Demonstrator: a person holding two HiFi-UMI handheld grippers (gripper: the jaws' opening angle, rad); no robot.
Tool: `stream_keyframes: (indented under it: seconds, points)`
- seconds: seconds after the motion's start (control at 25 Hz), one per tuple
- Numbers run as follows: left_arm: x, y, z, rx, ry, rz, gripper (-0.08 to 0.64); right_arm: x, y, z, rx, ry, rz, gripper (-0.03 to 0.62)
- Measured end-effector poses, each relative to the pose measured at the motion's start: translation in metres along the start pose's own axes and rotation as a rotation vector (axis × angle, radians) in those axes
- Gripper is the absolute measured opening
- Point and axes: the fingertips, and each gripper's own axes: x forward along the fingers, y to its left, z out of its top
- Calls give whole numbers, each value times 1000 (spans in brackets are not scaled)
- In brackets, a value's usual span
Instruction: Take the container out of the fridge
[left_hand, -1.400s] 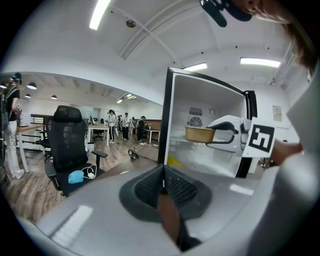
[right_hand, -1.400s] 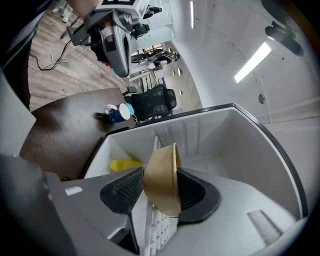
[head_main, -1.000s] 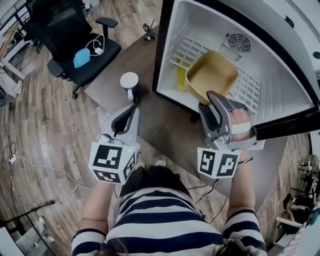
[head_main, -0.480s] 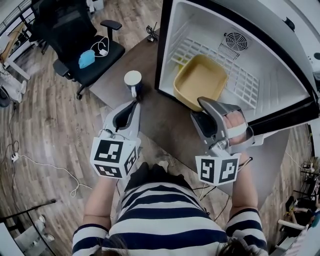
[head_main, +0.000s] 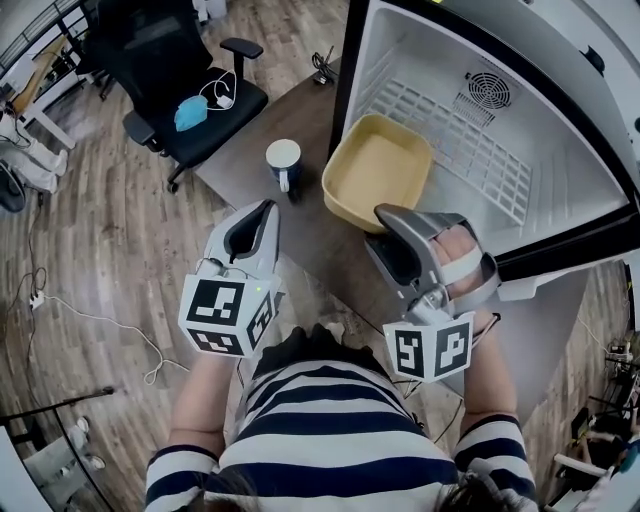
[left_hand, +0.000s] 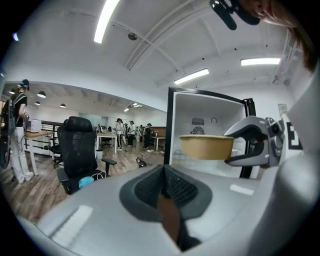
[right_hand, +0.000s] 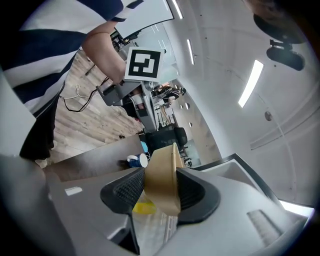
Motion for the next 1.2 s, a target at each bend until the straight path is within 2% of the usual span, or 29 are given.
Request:
stream_keyframes:
  seconds: [0.68,1.2]
  points:
    - [-35,44,-4,-31,-9,132,0,23,11,50,-46,-148,38,186]
    - [-58,63,-9,-50,-14,225,0,37,16,65,-59,-205,64,183]
